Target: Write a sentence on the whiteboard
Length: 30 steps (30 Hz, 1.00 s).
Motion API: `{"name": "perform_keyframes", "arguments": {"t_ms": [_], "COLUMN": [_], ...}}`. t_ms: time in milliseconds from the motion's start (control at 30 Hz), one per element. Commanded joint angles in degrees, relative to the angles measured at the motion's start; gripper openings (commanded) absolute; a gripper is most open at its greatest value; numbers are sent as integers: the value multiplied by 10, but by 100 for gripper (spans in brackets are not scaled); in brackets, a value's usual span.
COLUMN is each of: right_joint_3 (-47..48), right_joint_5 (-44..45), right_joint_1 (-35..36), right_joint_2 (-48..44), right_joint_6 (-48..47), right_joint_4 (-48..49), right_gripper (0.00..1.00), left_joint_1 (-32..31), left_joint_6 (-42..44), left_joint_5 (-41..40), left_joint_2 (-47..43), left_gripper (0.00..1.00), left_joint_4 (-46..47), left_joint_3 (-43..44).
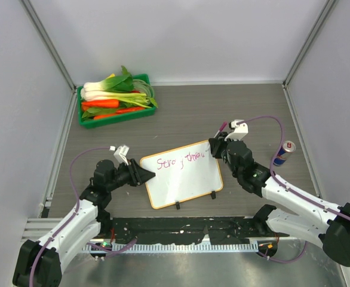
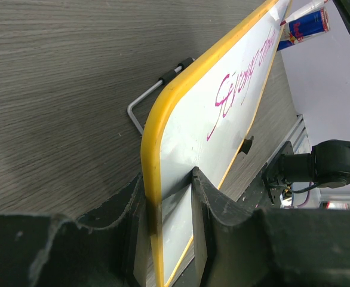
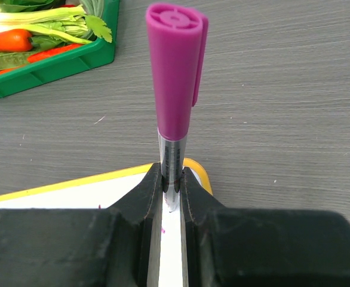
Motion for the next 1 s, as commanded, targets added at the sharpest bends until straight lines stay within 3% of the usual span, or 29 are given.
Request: {"name": "perform_keyframes", "arguments": {"t_ms": [0, 567, 967], "right_joint_3": [8, -27, 15], "right_joint_5": [-9, -29, 11], "right_joint_1": [-1, -1, -1], "right_joint_2": [0, -41, -13], "right_joint_6": [-1, 8, 1], "right_joint_4": [22, -23, -8], "right_gripper": [1, 1, 1], "left_joint_1": [4, 4, 4], "left_joint_6": [29, 29, 29], "left_joint_5": [-37, -37, -37], "left_joint_2": [3, 1, 1], "left_gripper": [0, 0, 0], "left_joint_4": [-20, -20, -20], "left_joint_3": [0, -1, -2]}}
